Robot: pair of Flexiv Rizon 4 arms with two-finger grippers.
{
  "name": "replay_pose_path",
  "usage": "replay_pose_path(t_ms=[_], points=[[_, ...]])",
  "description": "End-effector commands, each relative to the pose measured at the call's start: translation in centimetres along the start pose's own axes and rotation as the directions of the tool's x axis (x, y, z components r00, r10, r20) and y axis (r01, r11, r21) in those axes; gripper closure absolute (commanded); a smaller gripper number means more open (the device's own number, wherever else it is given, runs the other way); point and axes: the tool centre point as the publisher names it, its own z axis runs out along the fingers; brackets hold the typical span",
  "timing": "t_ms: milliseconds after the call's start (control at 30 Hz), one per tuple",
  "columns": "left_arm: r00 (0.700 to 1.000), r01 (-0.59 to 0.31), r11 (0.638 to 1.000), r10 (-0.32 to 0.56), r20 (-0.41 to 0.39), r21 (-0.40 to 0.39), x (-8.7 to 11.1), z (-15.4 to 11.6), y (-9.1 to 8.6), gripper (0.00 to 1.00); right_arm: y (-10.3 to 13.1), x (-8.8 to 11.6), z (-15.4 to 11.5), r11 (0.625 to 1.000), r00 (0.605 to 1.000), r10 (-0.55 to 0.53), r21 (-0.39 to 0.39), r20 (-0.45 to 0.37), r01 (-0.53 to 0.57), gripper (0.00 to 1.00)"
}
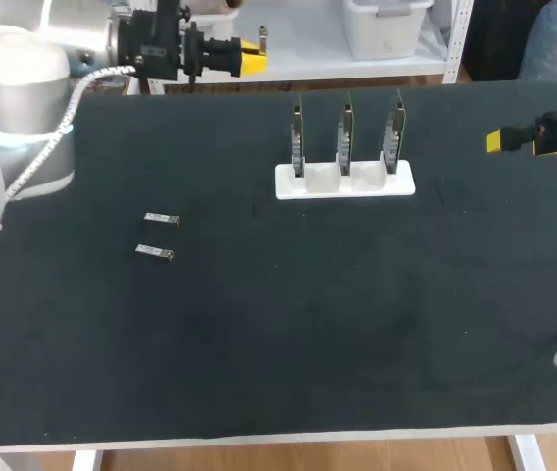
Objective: Pick up the optical module with the left hand, and insert it into the network port with the right hand.
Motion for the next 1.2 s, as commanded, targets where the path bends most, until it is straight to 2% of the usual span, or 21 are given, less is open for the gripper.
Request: replay_pose_path(t_ms=[33,467,700,1200], points=[[1.0,0.007,1.0,-0.007,0.0,-0.02,0.1,1.0,-0.3,1.0,0.0,0.0,0.0,1.0,1.0,0.0,0.0,0.0,0.0,0.0],[1.0,0.022,0.999,-0.022,-0.011,-0.031,0.3,2.9,-0.3,1.0,0.0,0.0,0.0,1.0,1.0,0.0,0.0,0.0,0.0,0.0],[0.999,0.023,0.999,-0.024,-0.03,-0.046,0.5,3.4,-0.3,1.0,0.0,0.0,0.0,1.0,1.0,0.0,0.0,0.0,0.0,0.0],[0.999,0.049,0.997,-0.05,-0.016,-0.052,1.2,4.2,0.0,1.0,0.0,0.0,0.0,1.0,1.0,0.0,0.0,0.0,0.0,0.0]])
